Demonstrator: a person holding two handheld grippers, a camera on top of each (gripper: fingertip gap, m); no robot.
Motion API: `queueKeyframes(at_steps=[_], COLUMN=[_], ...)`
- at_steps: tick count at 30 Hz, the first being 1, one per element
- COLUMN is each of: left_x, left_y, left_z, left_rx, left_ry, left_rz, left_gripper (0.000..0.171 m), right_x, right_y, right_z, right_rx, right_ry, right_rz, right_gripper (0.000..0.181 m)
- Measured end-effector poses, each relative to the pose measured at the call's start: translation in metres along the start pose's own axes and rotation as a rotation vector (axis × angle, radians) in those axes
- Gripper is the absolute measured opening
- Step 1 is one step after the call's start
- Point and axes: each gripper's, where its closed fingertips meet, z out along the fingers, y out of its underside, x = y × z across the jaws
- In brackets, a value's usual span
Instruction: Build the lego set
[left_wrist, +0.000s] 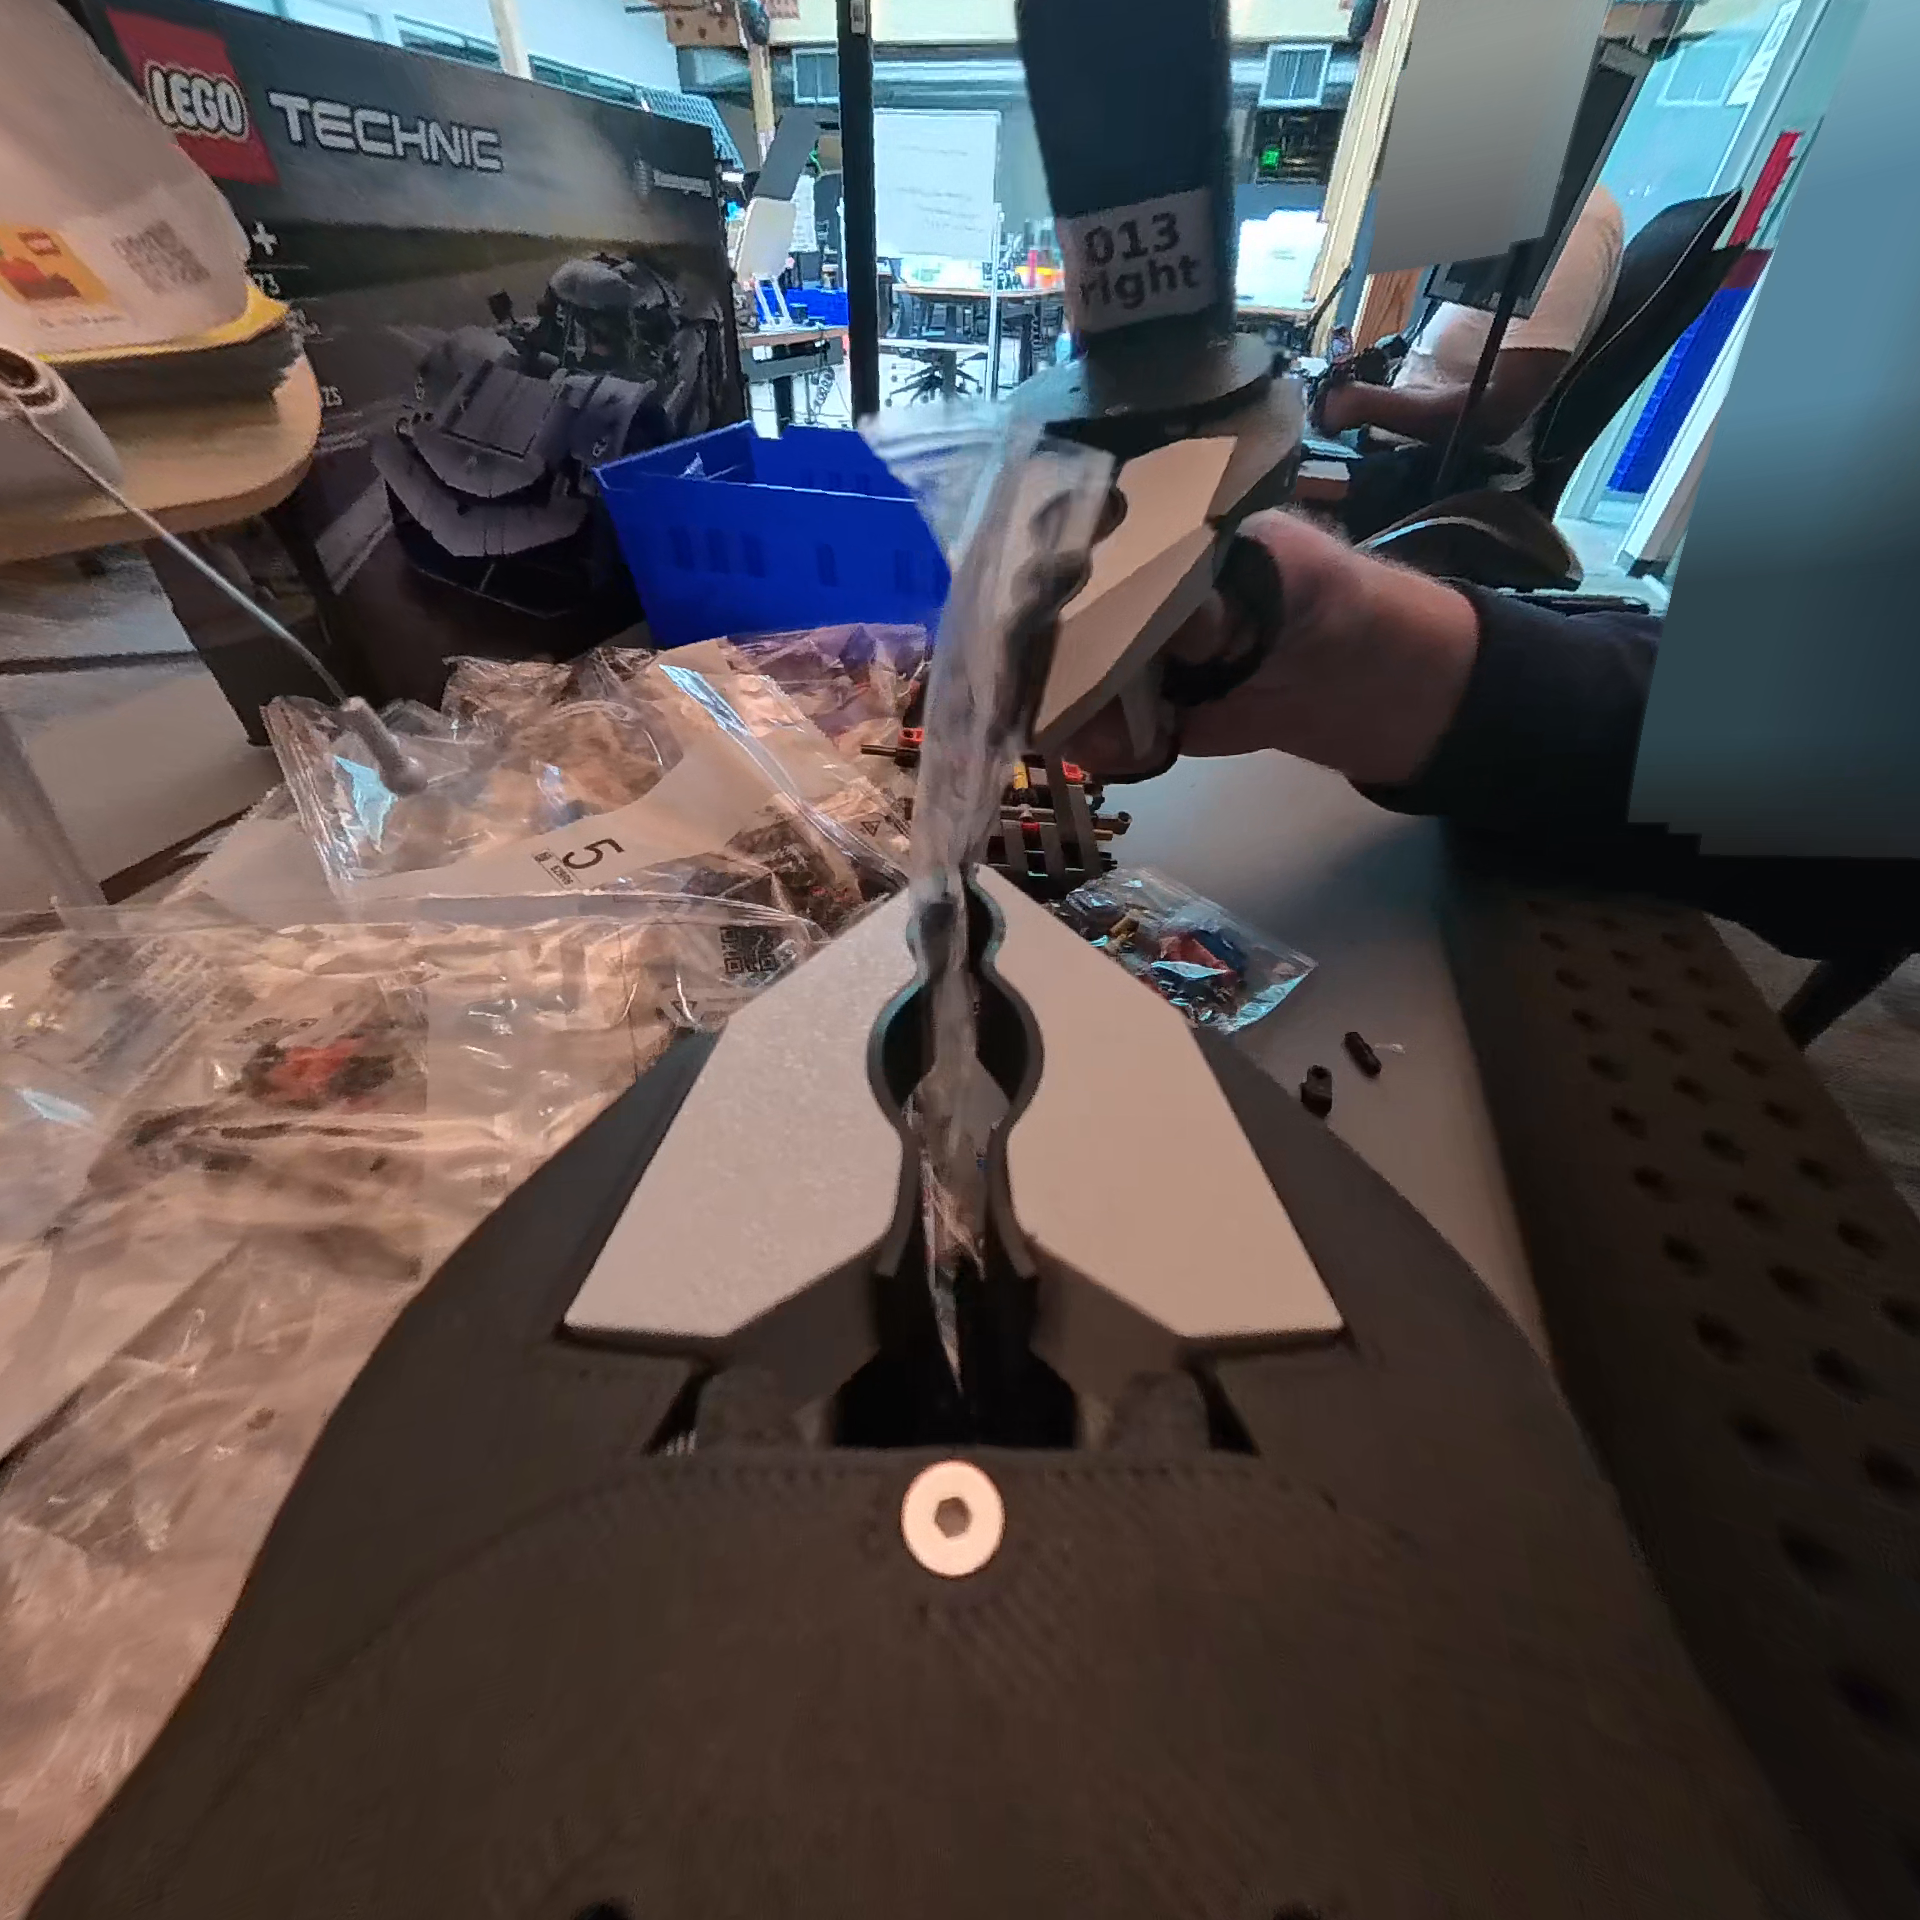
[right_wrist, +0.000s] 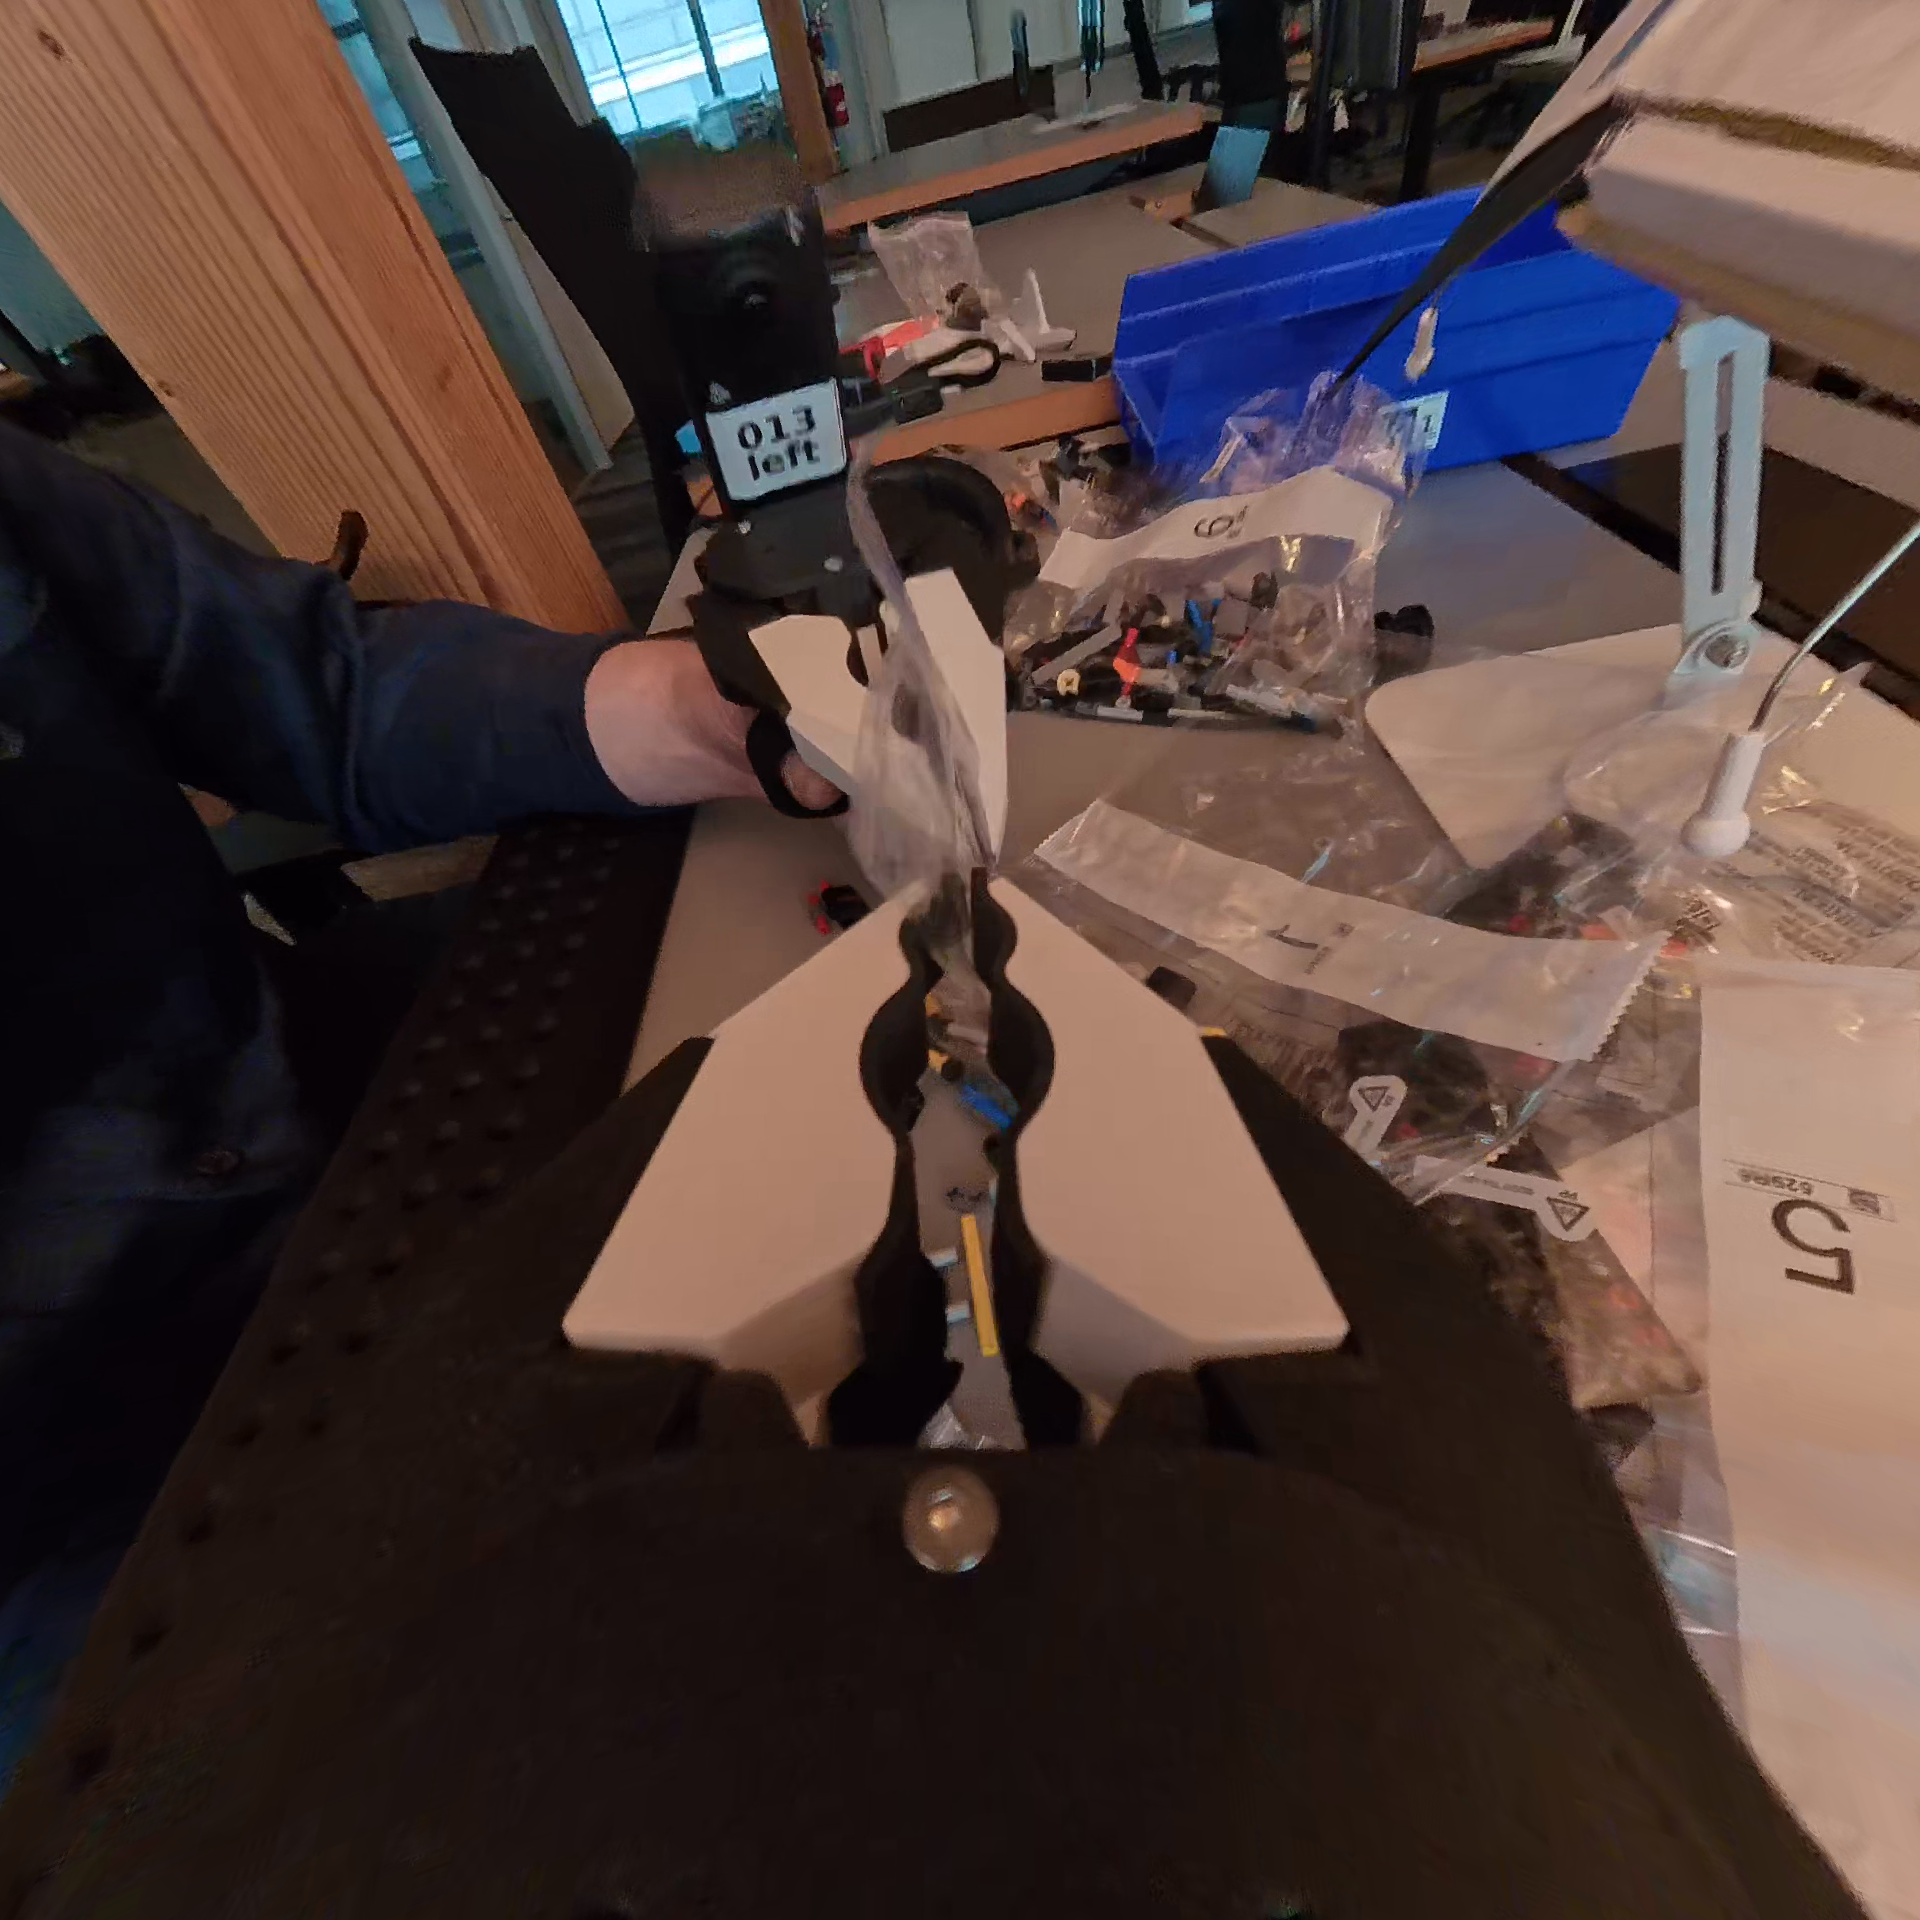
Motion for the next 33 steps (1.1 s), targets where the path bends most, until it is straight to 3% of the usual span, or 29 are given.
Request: queueKeyframes(at_steps=[5, 18, 20, 22, 25, 31, 33], left_x=[0.001, 0.002, 0.004, 0.004, 0.007, 0.007, -0.001], left_y=[0.001, 0.0, -0.001, -0.002, -0.003, -0.004, -0.006], left_z=[0.0, -0.001, -0.001, -0.001, -0.001, -0.001, -0.003], left_rx=[0.001, 0.003, 0.01, 0.016, 0.023, 0.025, 0.029], left_ry=[0.021, 0.042, 0.053, 0.06, 0.076, 0.062, 0.013], left_rz=[-0.038, -0.057, -0.065, -0.071, -0.071, -0.051, -0.029], left_gripper=[0.0, 0.0, 0.0, 0.0, 0.0, 0.0, 0.007], right_x=[0.003, 0.001, -0.002, -0.002, -0.005, -0.004, -0.001], right_y=[-0.017, -0.018, -0.013, -0.004, 0.003, 0.001, 0.002], right_z=[-0.013, -0.011, -0.006, 0.001, 0.007, 0.005, 0.004], right_rx=[0.085, 0.095, 0.074, 0.023, -0.01, -0.012, -0.016], right_ry=[0.044, 0.035, 0.003, -0.003, -0.01, -0.006, 0.011], right_rz=[-0.035, -0.024, -0.002, 0.003, -0.022, -0.015, -0.005], right_gripper=[0.002, 0.001, 0.014, 0.016, 0.0, 0.0, 0.0])
